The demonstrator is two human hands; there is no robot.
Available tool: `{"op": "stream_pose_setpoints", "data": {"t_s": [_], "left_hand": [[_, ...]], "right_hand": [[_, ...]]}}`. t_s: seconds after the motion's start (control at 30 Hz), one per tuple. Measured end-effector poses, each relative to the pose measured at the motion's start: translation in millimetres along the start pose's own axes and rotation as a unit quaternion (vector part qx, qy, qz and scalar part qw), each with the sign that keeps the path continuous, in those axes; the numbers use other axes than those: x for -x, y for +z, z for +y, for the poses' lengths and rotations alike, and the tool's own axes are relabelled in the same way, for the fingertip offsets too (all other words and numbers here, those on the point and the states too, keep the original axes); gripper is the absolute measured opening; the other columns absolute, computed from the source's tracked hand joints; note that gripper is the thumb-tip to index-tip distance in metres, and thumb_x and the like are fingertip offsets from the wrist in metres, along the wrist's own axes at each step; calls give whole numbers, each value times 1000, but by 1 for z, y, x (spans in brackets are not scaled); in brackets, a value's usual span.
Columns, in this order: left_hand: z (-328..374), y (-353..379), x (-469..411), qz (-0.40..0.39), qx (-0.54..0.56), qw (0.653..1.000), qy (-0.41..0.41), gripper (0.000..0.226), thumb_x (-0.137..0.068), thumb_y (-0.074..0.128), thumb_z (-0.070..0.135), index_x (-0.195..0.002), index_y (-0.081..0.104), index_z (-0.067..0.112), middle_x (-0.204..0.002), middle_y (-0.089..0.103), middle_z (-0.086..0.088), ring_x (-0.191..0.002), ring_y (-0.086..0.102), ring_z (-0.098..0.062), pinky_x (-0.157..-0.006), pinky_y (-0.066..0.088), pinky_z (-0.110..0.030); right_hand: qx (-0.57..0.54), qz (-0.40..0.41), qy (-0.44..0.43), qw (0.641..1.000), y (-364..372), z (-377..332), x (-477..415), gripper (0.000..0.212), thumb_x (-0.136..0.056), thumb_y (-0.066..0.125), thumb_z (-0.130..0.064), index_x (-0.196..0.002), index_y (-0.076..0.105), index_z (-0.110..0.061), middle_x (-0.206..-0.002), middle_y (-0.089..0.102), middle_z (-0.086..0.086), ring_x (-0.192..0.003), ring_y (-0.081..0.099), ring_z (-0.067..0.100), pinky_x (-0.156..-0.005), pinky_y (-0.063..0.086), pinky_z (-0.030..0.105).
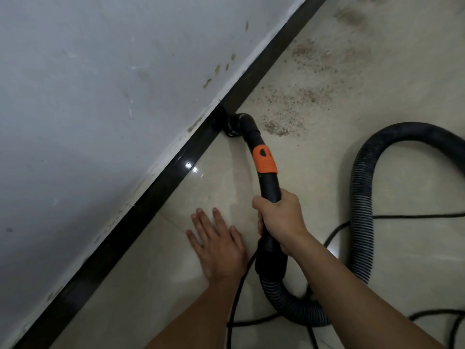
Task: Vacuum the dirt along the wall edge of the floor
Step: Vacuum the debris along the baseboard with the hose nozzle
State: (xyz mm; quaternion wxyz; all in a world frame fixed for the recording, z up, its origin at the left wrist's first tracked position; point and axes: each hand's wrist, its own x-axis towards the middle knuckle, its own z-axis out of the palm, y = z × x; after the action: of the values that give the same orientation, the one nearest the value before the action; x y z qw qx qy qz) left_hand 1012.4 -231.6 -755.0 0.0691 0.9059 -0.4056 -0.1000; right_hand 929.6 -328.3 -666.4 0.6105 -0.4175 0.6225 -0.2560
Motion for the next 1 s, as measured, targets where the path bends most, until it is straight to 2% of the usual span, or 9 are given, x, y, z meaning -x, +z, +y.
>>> {"op": "stream_pose_setpoints", "data": {"t_s": [0.17,0.3,0.43,0.5,0.6,0.7,0.8,0.87,1.0], "left_hand": [[-2,1,0,-2,-7,1000,4,64,-91,26,37,-147,36,8,-156,23,-23,-146,18,-36,-116,14,-58],[-2,1,0,-7,-7,1000,2,64,-92,25,37,-147,36,7,-156,23,-24,-146,18,-36,-116,15,-58],[-2,2,0,-9,-6,1000,7,64,-92,24,37,-147,36,7,-156,22,-23,-146,17,-36,-116,13,-57],[-3,2,0,-4,-5,1000,8,64,-92,24,37,-147,36,7,-156,23,-24,-146,18,-36,-116,14,-57],[-3,2,0,2,-5,1000,10,64,-92,23,38,-147,36,6,-156,24,-24,-146,18,-36,-116,14,-57],[-3,2,1,2,-1,1000,15,65,-92,22,38,-147,37,5,-155,24,-25,-145,18,-37,-116,12,-57],[-3,2,1,0,-9,1000,11,66,-92,21,39,-147,35,6,-156,22,-25,-146,16,-36,-116,10,-56],[-3,2,1,-1,-11,1000,6,67,-91,21,39,-148,34,7,-156,22,-24,-146,15,-35,-116,9,-55],[-1,1,0,-2,-9,1000,0,67,-91,20,40,-149,33,8,-157,21,-23,-147,13,-34,-117,9,-54]], "right_hand": [[-3,12,-1,1000,-8,7,-1,15,-79,67,-8,-75,52,-9,-50,52,8,-35,47,21,-40,42,29],[37,40,-15,998,0,0,-9,15,-79,67,-11,-76,52,-12,-58,54,11,-36,50,21,-42,44,30],[50,-7,-10,999,-3,-13,-7,13,-78,65,-11,-79,53,-11,-57,54,9,-37,50,20,-42,44,30],[89,-17,-7,996,-25,0,16,16,-72,66,-18,-78,53,-11,-55,54,7,-40,50,20,-42,43,31],[141,36,4,989,-70,37,64,20,-67,69,-24,-74,54,-13,-50,51,3,-42,49,18,-42,42,33],[151,124,15,981,-109,68,96,17,-75,75,-9,-72,59,-13,-49,56,12,-42,52,21,-44,44,35],[125,210,44,969,-132,81,108,16,-77,74,-3,-71,61,-9,-48,58,17,-40,53,22,-43,47,37],[98,224,45,969,-135,78,104,14,-78,72,-4,-71,60,-6,-48,57,16,-40,52,22,-42,47,38],[57,202,21,977,-114,51,67,17,-80,68,-6,-70,54,-3,-45,52,7,-37,48,18,-36,40,27]]}}
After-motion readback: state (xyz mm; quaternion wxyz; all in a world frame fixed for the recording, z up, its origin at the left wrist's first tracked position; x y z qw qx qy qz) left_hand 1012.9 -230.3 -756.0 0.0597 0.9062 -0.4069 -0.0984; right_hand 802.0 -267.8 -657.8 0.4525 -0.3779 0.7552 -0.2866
